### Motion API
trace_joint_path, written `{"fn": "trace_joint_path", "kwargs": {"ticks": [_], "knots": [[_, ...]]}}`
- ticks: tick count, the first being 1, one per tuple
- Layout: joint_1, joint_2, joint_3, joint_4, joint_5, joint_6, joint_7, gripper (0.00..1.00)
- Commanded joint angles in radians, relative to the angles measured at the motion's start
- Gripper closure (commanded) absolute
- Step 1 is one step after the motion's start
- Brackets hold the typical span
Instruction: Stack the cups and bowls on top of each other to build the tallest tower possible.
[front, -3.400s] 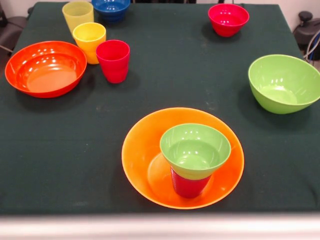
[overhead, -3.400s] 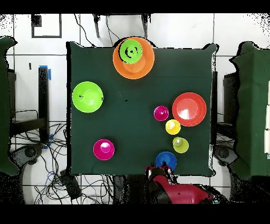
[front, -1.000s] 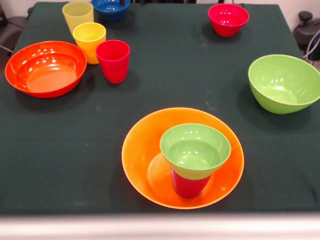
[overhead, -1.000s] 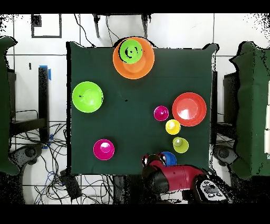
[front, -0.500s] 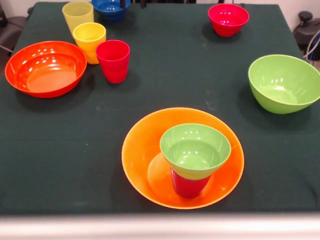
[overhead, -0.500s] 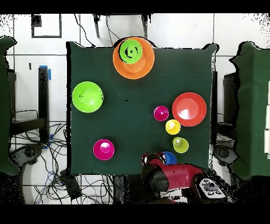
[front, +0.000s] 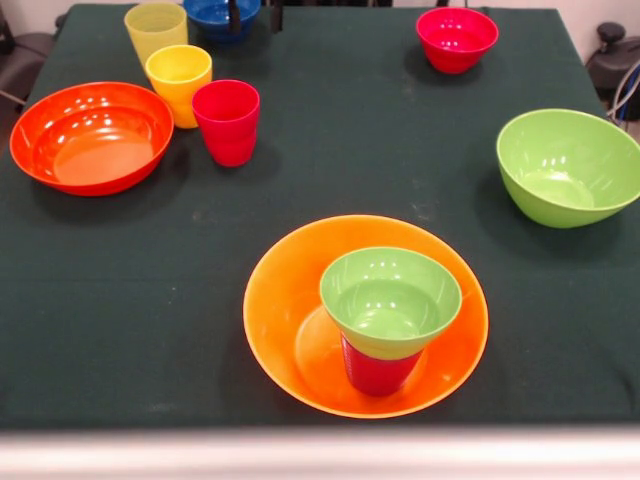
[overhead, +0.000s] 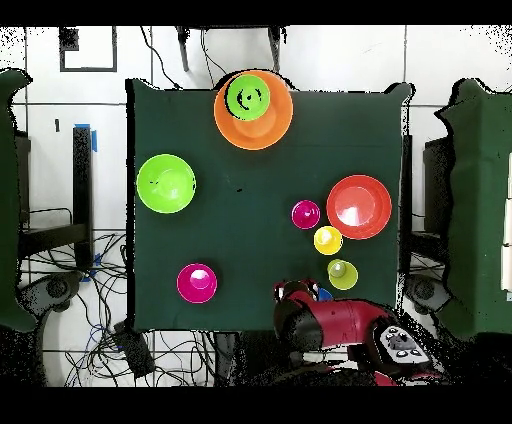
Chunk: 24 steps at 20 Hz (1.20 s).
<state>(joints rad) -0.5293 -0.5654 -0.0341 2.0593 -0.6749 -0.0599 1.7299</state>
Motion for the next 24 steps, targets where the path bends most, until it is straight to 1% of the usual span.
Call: {"fn": "trace_joint_path", "kwargs": {"ticks": [1, 5, 11, 13, 24], "knots": [[0.023, 0.044, 0.114, -0.144, 0.046, 0.126, 0.061, 0.0], [0.012, 0.025, 0.129, -0.135, 0.045, 0.136, 0.058, 0.0], [0.025, 0.013, 0.123, -0.131, 0.042, 0.131, 0.067, 0.0], [0.019, 0.012, 0.132, -0.133, 0.043, 0.137, 0.063, 0.0], [0.03, 0.023, 0.166, -0.196, 0.073, 0.185, 0.05, 0.0]]}}
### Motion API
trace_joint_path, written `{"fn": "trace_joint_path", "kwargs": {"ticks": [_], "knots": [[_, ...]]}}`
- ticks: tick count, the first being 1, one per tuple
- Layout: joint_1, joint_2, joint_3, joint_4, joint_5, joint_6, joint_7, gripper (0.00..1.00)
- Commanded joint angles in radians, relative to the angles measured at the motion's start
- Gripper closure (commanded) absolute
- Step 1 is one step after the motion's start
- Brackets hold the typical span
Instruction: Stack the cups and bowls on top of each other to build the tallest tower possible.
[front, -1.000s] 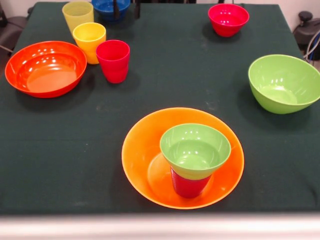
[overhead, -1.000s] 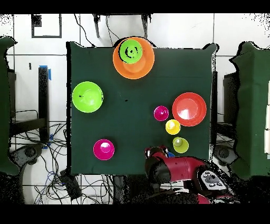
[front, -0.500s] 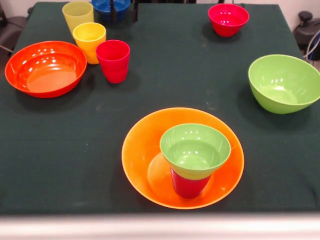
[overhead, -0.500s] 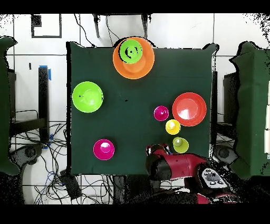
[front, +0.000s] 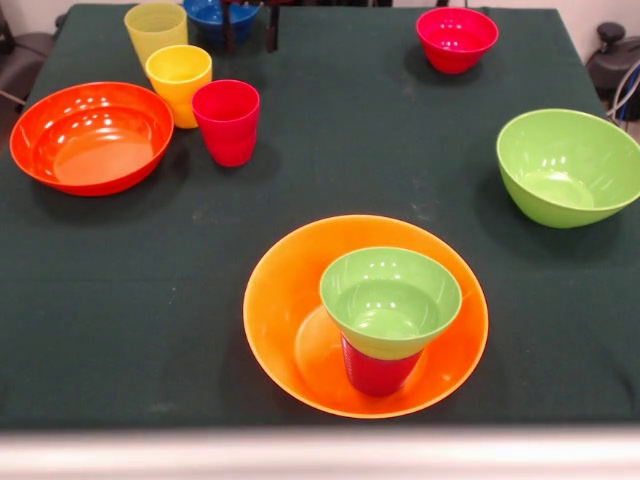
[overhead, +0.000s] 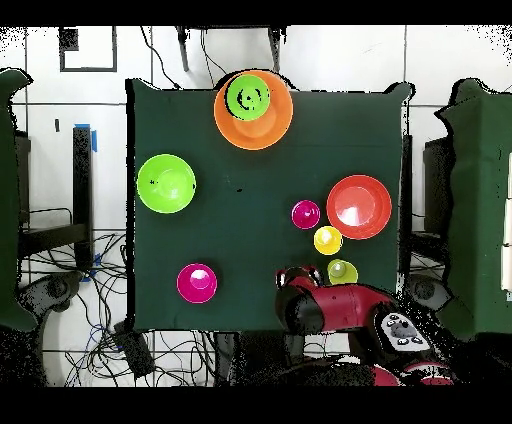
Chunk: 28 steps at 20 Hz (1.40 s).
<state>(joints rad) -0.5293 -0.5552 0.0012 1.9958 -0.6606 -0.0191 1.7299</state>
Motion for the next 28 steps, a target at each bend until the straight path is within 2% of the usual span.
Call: {"fn": "trace_joint_path", "kwargs": {"ticks": [1, 7, 17, 28], "knots": [[0.034, 0.016, 0.13, -0.137, 0.059, 0.143, 0.051, 0.0], [0.038, 0.037, 0.14, -0.176, 0.062, 0.151, 0.041, 0.0], [0.011, 0.075, 0.189, -0.233, 0.052, 0.191, 0.009, 0.0], [0.041, 0.099, 0.206, -0.294, 0.077, 0.227, 0.027, 0.0]]}}
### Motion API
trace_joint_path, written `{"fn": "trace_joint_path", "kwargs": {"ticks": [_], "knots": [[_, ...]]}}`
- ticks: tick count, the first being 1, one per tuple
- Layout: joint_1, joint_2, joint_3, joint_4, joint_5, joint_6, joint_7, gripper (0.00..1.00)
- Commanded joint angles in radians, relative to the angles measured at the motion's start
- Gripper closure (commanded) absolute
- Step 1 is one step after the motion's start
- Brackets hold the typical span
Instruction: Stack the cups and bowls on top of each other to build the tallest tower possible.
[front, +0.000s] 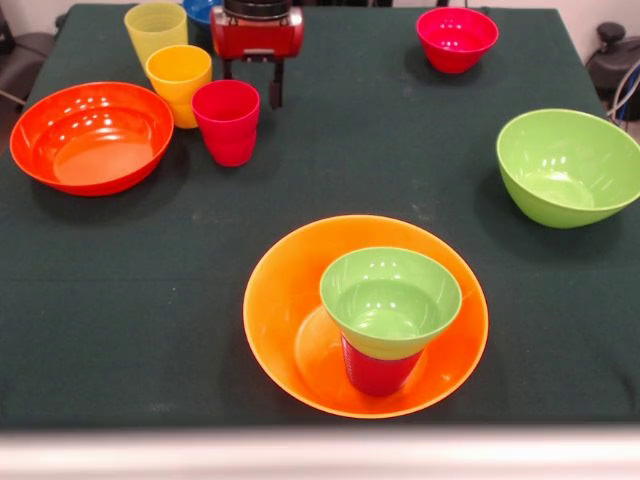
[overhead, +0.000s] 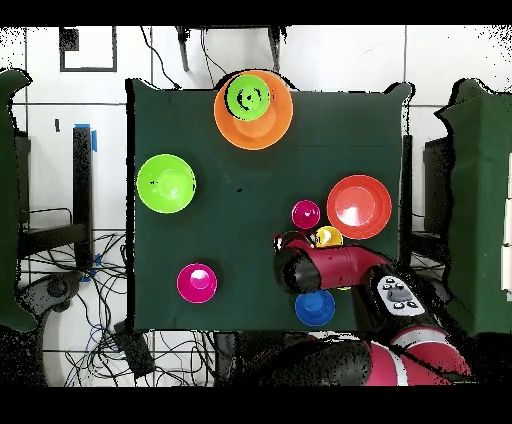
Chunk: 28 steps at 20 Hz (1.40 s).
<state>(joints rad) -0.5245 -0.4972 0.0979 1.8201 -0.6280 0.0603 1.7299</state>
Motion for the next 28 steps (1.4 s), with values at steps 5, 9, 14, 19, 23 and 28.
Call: {"fn": "trace_joint_path", "kwargs": {"ticks": [5, 9, 14, 19, 23, 28], "knots": [[0.049, 0.023, 0.094, -0.106, 0.056, 0.162, 0.034, 0.0], [0.05, 0.012, 0.073, -0.076, 0.056, 0.159, 0.045, 0.0], [0.042, -0.024, 0.067, -0.036, 0.067, 0.192, 0.043, 0.0], [0.041, -0.067, 0.076, -0.009, 0.08, 0.225, 0.039, 0.0], [0.036, -0.125, 0.086, 0.025, 0.097, 0.274, 0.023, 0.0], [-0.003, -0.23, 0.118, 0.098, 0.12, 0.32, -0.006, 0.0]]}}
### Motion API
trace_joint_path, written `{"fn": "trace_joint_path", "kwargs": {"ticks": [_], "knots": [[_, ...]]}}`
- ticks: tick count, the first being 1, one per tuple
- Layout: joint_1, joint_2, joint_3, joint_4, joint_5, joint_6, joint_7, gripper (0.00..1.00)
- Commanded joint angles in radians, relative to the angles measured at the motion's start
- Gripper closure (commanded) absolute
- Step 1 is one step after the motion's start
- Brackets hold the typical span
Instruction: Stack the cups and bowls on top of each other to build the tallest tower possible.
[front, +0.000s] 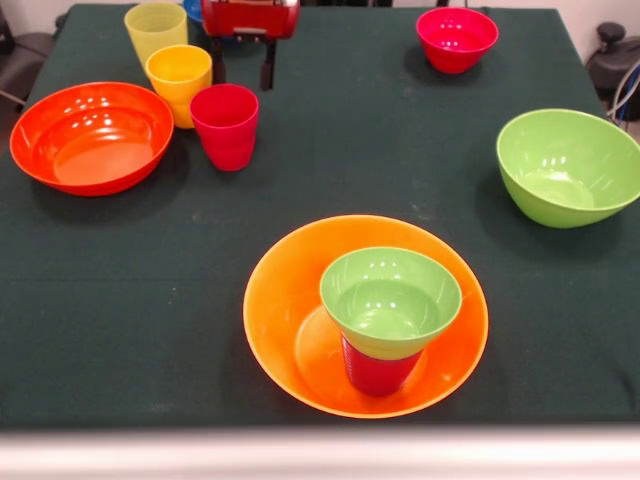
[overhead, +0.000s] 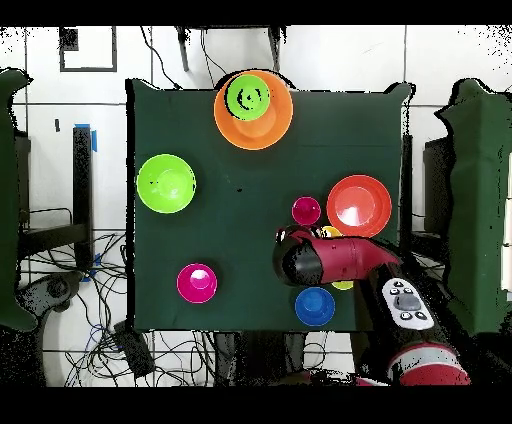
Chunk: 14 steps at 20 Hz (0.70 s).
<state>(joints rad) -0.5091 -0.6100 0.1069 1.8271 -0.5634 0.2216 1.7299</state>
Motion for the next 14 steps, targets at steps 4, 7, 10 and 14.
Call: {"fn": "trace_joint_path", "kwargs": {"ticks": [4, 7, 10, 14], "knots": [[-0.028, -0.194, 0.129, 0.135, 0.089, 0.207, -0.018, 0.0], [-0.03, -0.239, 0.131, 0.16, 0.106, 0.228, -0.02, 0.0], [-0.028, -0.261, 0.131, 0.173, 0.122, 0.249, -0.018, 0.0], [-0.027, -0.245, 0.154, 0.151, 0.138, 0.249, -0.015, 0.0]]}}
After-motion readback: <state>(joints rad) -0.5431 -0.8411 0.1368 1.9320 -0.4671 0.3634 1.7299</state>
